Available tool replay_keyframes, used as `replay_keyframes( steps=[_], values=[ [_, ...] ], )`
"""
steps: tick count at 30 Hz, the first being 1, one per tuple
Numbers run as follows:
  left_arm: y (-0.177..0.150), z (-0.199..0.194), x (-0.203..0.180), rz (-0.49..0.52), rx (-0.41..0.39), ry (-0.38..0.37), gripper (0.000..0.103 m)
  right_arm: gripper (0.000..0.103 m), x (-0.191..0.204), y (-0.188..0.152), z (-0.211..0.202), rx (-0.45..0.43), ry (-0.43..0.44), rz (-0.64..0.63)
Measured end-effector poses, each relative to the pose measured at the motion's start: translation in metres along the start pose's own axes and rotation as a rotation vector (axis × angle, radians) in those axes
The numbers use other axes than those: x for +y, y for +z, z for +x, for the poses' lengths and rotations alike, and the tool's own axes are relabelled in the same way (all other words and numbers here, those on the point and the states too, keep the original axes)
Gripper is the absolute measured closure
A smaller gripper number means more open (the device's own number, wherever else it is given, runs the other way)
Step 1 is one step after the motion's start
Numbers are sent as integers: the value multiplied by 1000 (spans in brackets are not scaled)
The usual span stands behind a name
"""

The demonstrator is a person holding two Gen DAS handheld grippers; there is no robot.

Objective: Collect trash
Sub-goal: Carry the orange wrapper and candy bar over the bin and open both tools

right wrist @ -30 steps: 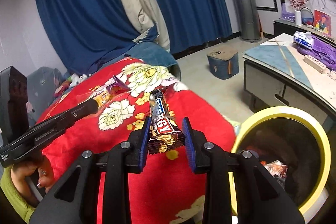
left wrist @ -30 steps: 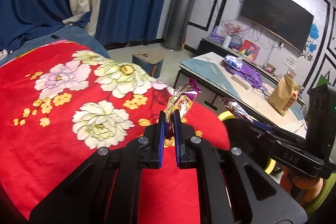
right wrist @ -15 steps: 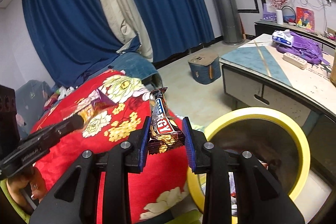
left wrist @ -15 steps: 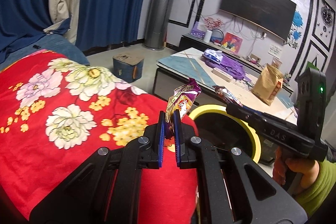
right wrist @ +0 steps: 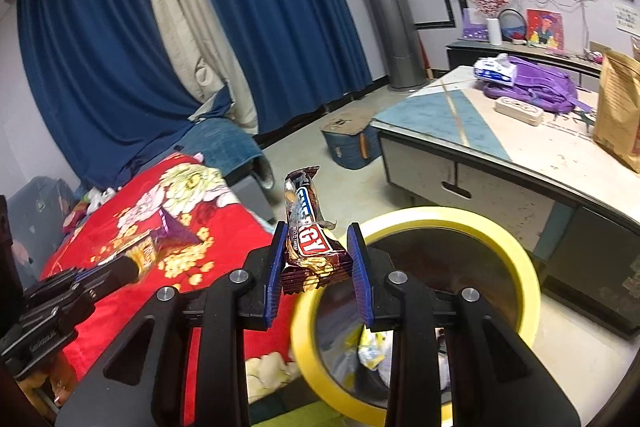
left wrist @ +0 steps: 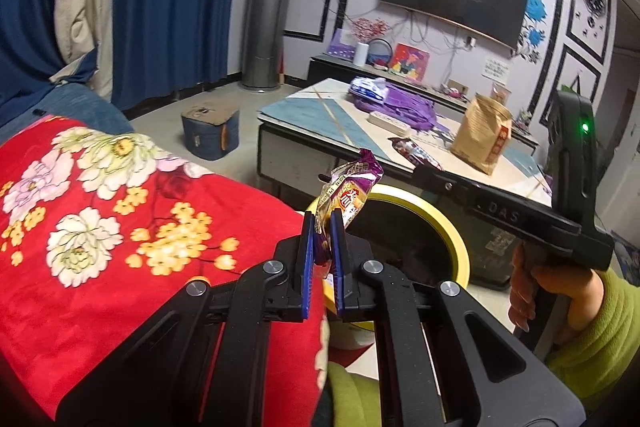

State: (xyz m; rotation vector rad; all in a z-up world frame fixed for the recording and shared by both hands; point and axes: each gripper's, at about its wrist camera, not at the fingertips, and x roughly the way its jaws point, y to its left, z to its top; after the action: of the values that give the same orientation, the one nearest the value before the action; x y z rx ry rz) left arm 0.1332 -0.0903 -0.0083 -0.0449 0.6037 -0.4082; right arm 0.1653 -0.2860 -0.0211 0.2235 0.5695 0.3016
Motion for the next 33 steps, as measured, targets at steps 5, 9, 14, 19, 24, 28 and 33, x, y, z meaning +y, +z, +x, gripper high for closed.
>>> replay_keyframes(
  steps=[5,9,14,19,24,28,33],
  values=[
    [-4,9,-17,34,20,-21,99,74,-19,-3,-4,-3,-35,17],
    [-6,18,-26,50,39,-38,99,74,-32,-6,-5,0,-63,35],
    [-9,28,-35,58,62,-52,99,74,-48,-10,-6,5,-90,58],
    [-12,43,-40,56,89,-59,99,74,-64,-15,-6,15,-111,80],
    [-13,57,-45,65,113,-65,99,74,-76,-21,-2,37,-122,101],
    [-15,70,-52,86,133,-65,99,74,-87,-26,2,63,-127,118],
    [-16,89,-59,109,162,-64,98,74,-94,-31,8,86,-130,136]
  ],
)
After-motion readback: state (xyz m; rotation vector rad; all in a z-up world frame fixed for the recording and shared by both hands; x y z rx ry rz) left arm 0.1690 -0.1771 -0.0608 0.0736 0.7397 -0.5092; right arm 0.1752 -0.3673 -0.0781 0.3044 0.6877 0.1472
